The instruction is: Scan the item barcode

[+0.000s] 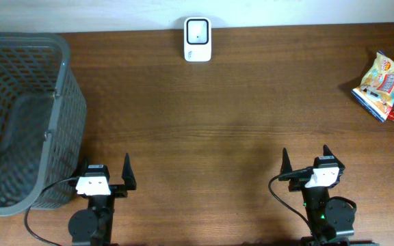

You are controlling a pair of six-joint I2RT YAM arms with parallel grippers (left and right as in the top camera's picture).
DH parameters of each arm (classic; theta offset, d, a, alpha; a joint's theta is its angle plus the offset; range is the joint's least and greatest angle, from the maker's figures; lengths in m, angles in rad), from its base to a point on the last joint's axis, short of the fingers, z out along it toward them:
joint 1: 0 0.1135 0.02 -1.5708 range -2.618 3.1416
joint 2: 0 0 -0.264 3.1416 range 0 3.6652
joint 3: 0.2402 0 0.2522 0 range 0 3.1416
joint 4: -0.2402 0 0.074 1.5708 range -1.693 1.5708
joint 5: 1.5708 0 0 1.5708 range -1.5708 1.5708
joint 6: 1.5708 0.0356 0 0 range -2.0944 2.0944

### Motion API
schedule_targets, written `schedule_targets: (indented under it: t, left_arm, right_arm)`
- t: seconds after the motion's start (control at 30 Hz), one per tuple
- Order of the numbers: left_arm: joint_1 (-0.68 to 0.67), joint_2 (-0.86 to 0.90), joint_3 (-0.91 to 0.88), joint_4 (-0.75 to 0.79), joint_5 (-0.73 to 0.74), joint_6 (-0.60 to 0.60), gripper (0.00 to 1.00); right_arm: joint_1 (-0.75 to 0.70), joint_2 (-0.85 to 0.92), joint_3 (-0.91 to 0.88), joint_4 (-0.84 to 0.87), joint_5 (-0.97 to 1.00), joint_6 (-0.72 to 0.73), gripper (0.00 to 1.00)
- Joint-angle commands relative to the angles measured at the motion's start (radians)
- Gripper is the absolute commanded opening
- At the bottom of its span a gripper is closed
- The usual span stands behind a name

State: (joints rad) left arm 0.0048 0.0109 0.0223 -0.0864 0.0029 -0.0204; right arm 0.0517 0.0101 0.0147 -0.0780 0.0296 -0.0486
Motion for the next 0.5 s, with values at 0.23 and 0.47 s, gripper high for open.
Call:
schedule_targets:
  t: [0.23, 0.47]
  left_arm:
    - [0.012, -0.006, -0.012, 0.000, 0.000, 0.013, 0.99]
    - [0.012, -0.006, -0.012, 0.002, -0.002, 0.013, 0.99]
  right_arm:
    - [-0.006, -0.007, -0.009, -0.003, 0.002, 0.001, 0.98]
    - [-0.006, -0.007, -0.009, -0.003, 0.002, 0.001, 0.98]
